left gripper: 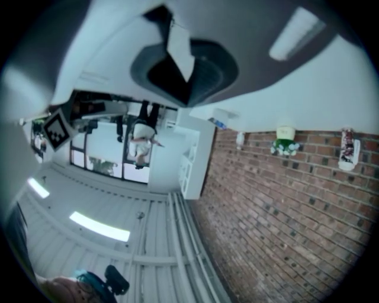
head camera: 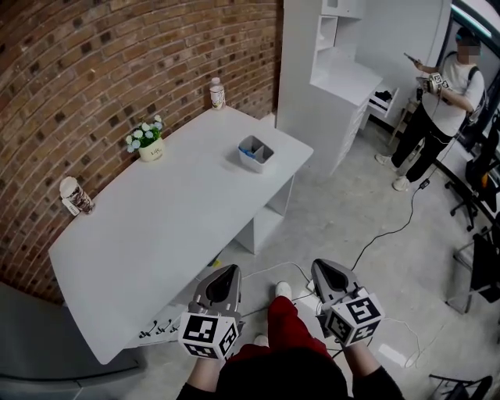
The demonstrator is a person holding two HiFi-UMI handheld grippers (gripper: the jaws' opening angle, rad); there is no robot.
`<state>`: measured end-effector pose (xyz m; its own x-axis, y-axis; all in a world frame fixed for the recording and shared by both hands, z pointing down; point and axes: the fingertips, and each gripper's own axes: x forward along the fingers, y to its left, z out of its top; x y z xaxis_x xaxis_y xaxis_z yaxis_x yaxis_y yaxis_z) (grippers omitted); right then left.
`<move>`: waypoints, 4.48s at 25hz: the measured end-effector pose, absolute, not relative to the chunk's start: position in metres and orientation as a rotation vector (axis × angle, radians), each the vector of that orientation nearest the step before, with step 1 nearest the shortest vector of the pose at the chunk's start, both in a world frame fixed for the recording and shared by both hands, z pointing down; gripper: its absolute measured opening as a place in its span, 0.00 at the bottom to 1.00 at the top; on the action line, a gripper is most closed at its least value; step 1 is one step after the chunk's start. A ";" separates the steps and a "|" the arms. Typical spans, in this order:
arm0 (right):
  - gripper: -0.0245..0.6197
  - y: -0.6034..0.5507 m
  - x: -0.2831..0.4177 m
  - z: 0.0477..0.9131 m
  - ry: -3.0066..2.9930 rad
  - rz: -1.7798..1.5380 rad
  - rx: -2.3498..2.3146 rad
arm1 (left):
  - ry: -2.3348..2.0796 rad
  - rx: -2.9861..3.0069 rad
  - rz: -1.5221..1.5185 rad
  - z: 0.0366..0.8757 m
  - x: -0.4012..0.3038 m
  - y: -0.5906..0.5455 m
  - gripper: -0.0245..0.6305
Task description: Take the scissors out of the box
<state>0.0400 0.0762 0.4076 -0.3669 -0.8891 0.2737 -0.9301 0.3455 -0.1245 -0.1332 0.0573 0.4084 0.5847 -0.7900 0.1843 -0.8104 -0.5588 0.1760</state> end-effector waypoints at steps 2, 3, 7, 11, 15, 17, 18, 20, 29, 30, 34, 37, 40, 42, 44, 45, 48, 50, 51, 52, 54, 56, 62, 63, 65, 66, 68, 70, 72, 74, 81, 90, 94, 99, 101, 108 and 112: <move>0.05 0.068 0.043 0.410 -2.443 0.396 1.659 | -1.322 2.579 0.134 0.410 -0.129 0.048 0.04; 0.05 0.064 0.044 0.411 -2.444 0.400 1.658 | -1.324 2.578 0.136 0.410 -0.127 0.043 0.04; 0.05 0.045 0.050 0.417 -2.445 0.428 1.652 | -1.333 2.564 0.146 0.414 -0.120 0.023 0.04; 0.05 0.026 0.054 0.425 -2.446 0.453 1.635 | -1.345 2.545 0.157 0.419 -0.116 0.001 0.04; 0.05 0.002 0.060 0.430 -2.452 0.469 1.612 | -1.374 2.519 0.167 0.423 -0.112 -0.027 0.04; 0.05 -0.010 0.066 0.432 -2.449 0.484 1.608 | -1.386 2.500 0.169 0.426 -0.110 -0.040 0.04; 0.05 -0.017 0.068 0.434 -2.447 0.489 1.607 | -1.391 2.492 0.170 0.427 -0.109 -0.047 0.04; 0.05 -0.033 0.073 0.435 -2.448 0.495 1.601 | -1.400 2.479 0.173 0.429 -0.106 -0.061 0.04; 0.05 -0.104 0.080 0.433 -2.488 0.506 1.510 | -1.435 2.431 0.194 0.427 -0.090 -0.128 0.05; 0.05 -0.112 0.081 0.433 -2.491 0.509 1.500 | -1.440 2.426 0.197 0.427 -0.088 -0.136 0.05; 0.05 -0.143 0.088 0.435 -2.502 0.518 1.464 | -1.451 2.407 0.207 0.429 -0.076 -0.167 0.05; 0.05 -0.167 0.092 0.435 -2.510 0.514 1.439 | -1.456 2.393 0.211 0.432 -0.070 -0.190 0.07; 0.05 -0.187 0.096 0.436 -2.515 0.508 1.410 | -1.455 2.381 0.222 0.435 -0.063 -0.211 0.08; 0.05 -0.199 0.098 0.437 -2.518 0.509 1.395 | -1.454 2.371 0.232 0.438 -0.058 -0.224 0.09; 0.05 -0.209 0.101 0.438 -2.519 0.513 1.384 | -1.456 2.355 0.243 0.442 -0.054 -0.236 0.10; 0.05 -0.214 0.102 0.439 -2.519 0.516 1.380 | -1.457 2.347 0.248 0.445 -0.053 -0.241 0.11; 0.05 -0.226 0.105 0.446 -2.520 0.529 1.368 | -1.451 2.332 0.252 0.453 -0.048 -0.256 0.13; 0.05 -0.232 0.106 0.453 -2.518 0.541 1.359 | -1.441 2.325 0.255 0.459 -0.044 -0.264 0.15; 0.05 -0.234 0.107 0.456 -2.516 0.547 1.353 | -1.440 2.321 0.260 0.462 -0.042 -0.267 0.15; 0.05 -0.237 0.107 0.458 -2.515 0.552 1.346 | -1.441 2.314 0.266 0.465 -0.041 -0.270 0.16; 0.05 -0.243 0.108 0.463 -2.514 0.563 1.335 | -1.449 2.294 0.277 0.470 -0.040 -0.278 0.17; 0.05 -0.248 0.108 0.466 -2.510 0.578 1.323 | -1.457 2.270 0.285 0.474 -0.041 -0.284 0.18; 0.05 -0.262 0.108 0.479 -2.496 0.611 1.302 | -1.461 2.187 0.286 0.491 -0.045 -0.301 0.21; 0.05 -0.265 0.108 0.481 -2.494 0.614 1.299 | -1.459 2.172 0.279 0.493 -0.045 -0.304 0.21; 0.05 -0.270 0.107 0.485 -2.489 0.620 1.290 | -1.459 2.149 0.274 0.497 -0.046 -0.310 0.22; 0.05 -0.273 0.106 0.487 -2.487 0.623 1.284 | -1.458 2.141 0.274 0.498 -0.045 -0.313 0.22; 0.05 -0.278 0.105 0.491 -2.483 0.626 1.273 | -1.456 2.130 0.274 0.501 -0.044 -0.318 0.23; 0.05 -0.282 0.103 0.495 -2.479 0.627 1.263 | -1.452 2.122 0.275 0.503 -0.043 -0.323 0.23; 0.05 -0.287 0.101 0.498 -2.477 0.626 1.254 | -1.452 2.116 0.275 0.504 -0.042 -0.327 0.23; 0.05 -0.291 0.100 0.500 -2.476 0.626 1.244 | -1.457 2.107 0.273 0.505 -0.041 -0.331 0.23; 0.05 -0.300 0.093 0.507 -2.471 0.646 1.233 | -1.453 2.042 0.200 0.506 -0.046 -0.344 0.23; 0.05 -0.310 0.085 0.509 -2.475 0.664 1.223 | -1.441 1.993 0.148 0.506 -0.049 -0.356 0.20; 0.05 -0.314 0.086 0.508 -2.475 0.669 1.221 | -1.428 1.977 0.142 0.505 -0.049 -0.359 0.20; 0.05 -0.314 0.086 0.510 -2.475 0.670 1.217 | -1.427 1.984 0.139 0.502 -0.046 -0.361 0.16; 0.05 -0.314 0.086 0.510 -2.478 0.670 1.217 | -1.438 1.992 0.151 0.500 -0.045 -0.361 0.13; 0.05 -0.310 0.091 0.505 -2.479 0.670 1.224 | -1.466 2.001 0.180 0.498 -0.046 -0.361 0.12; 0.05 -0.308 0.094 0.505 -2.477 0.666 1.232 | -1.483 2.008 0.179 0.498 -0.047 -0.361 0.11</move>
<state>0.0940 -0.3084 0.5046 -0.5899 -0.6689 0.4523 -0.8055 0.5264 -0.2720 -0.0475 -0.3608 0.4975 0.3577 -0.8145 0.4568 -0.8998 -0.1698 0.4020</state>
